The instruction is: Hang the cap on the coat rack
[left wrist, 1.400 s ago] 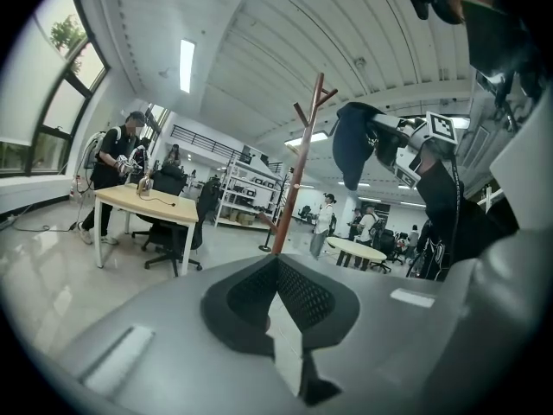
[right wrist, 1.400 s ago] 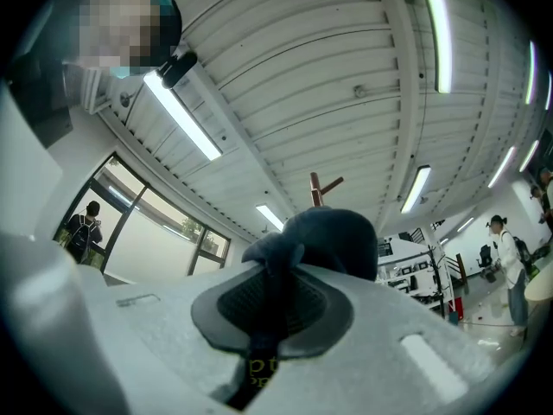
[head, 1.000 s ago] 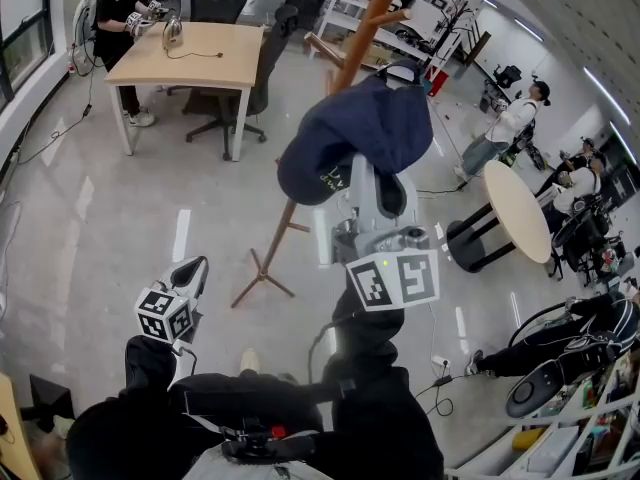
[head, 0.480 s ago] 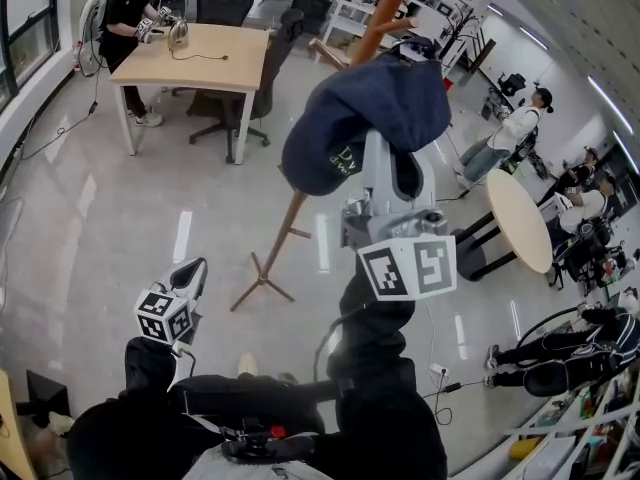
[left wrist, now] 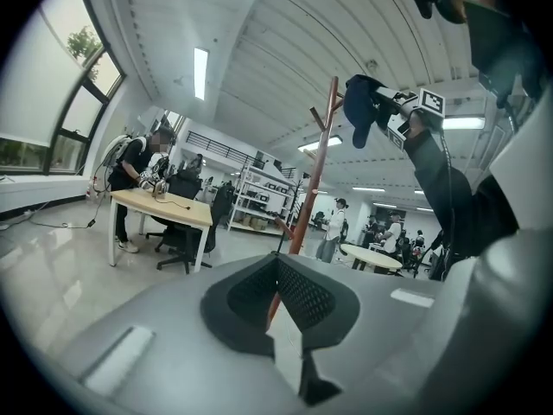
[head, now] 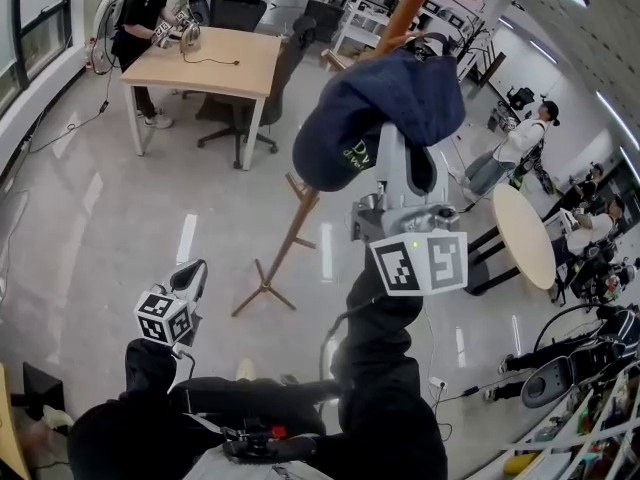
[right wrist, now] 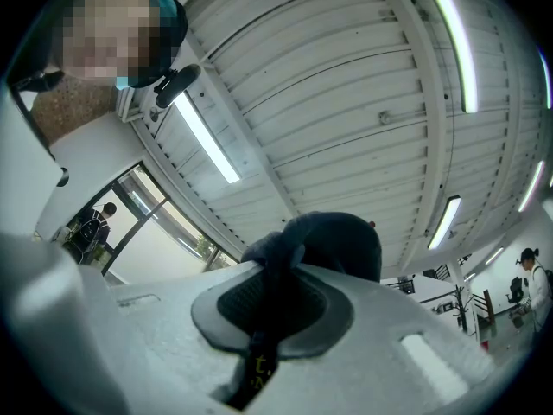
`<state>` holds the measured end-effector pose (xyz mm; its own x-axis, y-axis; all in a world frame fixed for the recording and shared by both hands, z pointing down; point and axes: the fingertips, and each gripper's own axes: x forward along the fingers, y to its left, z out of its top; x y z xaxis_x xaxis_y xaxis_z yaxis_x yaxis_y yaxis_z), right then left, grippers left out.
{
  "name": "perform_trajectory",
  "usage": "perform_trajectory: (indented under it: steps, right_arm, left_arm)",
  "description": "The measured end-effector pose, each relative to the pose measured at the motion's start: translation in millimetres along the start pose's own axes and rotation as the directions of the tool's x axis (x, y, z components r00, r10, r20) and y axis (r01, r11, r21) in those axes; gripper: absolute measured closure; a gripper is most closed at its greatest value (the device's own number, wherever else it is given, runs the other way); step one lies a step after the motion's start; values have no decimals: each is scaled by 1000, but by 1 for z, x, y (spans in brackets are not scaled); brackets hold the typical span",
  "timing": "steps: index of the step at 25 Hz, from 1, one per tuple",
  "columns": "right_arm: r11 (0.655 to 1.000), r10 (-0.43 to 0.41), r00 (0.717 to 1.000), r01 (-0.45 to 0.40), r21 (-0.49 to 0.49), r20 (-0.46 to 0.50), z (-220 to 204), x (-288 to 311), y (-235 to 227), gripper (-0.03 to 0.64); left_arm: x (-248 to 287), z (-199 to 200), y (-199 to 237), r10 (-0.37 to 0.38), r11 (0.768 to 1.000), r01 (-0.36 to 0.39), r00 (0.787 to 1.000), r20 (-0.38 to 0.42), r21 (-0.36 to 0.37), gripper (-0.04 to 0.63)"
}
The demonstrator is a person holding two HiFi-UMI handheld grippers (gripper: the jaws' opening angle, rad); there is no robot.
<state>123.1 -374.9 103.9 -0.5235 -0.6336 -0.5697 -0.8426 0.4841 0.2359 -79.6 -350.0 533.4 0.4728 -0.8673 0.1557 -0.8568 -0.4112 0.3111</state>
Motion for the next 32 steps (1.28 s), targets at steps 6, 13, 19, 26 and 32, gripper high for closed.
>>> perform_trajectory:
  steps: [6, 13, 19, 26, 32]
  right_arm:
    - [1000, 4, 1000, -4, 9, 10, -3, 9, -7, 603]
    - [999, -1, 1000, 0, 35, 4, -15, 11, -11, 603]
    - [999, -11, 1000, 11, 53, 9, -24, 15, -20, 603]
    - [997, -24, 1000, 24, 68, -2, -34, 17, -27, 603]
    - [996, -33, 999, 34, 80, -18, -49, 18, -33, 603]
  left_arm:
    - [3, 2, 3, 14, 1000, -14, 1000, 5, -3, 592]
    - [1, 1, 7, 32, 999, -32, 999, 6, -4, 592]
    - [4, 2, 10, 39, 999, -39, 999, 0, -1, 592]
    - [6, 1, 14, 49, 999, -49, 999, -7, -6, 592]
    - [12, 0, 17, 47, 999, -48, 999, -16, -5, 592]
